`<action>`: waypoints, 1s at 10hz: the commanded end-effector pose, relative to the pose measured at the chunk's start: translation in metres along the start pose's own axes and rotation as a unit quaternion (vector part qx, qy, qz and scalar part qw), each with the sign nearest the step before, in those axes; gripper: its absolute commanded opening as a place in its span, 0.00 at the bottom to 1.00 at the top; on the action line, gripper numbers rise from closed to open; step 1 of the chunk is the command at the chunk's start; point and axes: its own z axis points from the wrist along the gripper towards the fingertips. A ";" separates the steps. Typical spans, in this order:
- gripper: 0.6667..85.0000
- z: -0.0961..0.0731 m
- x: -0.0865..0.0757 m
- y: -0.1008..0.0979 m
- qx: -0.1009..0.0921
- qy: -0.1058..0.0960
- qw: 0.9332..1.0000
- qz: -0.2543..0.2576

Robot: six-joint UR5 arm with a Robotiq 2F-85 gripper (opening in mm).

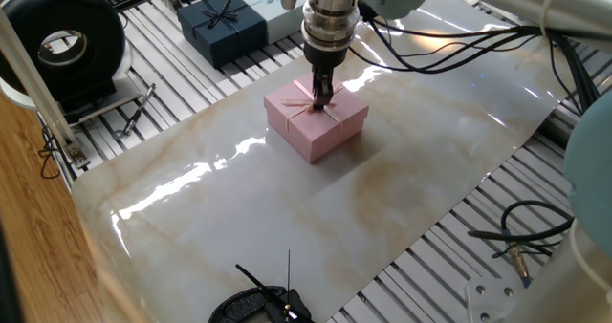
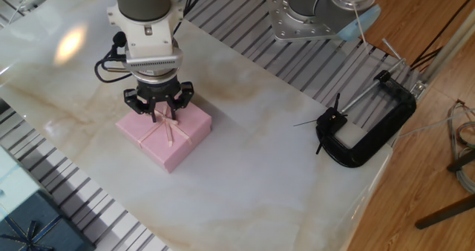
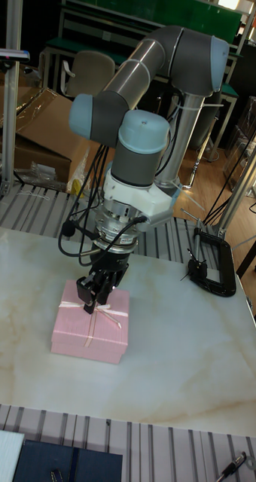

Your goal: Open a box

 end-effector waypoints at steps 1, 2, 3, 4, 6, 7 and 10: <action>0.40 -0.001 -0.004 0.004 -0.009 -0.011 1.000 0.008; 0.35 -0.001 -0.005 0.005 -0.011 -0.012 1.000 0.009; 0.33 -0.001 -0.005 0.005 -0.012 -0.014 1.000 0.010; 0.32 -0.001 -0.005 0.005 -0.012 -0.014 1.000 0.010; 0.08 -0.002 -0.007 0.010 -0.023 -0.015 0.999 0.025; 0.01 -0.005 -0.007 0.012 -0.028 -0.013 0.999 0.029; 0.01 -0.020 -0.005 0.021 -0.042 -0.002 0.998 0.051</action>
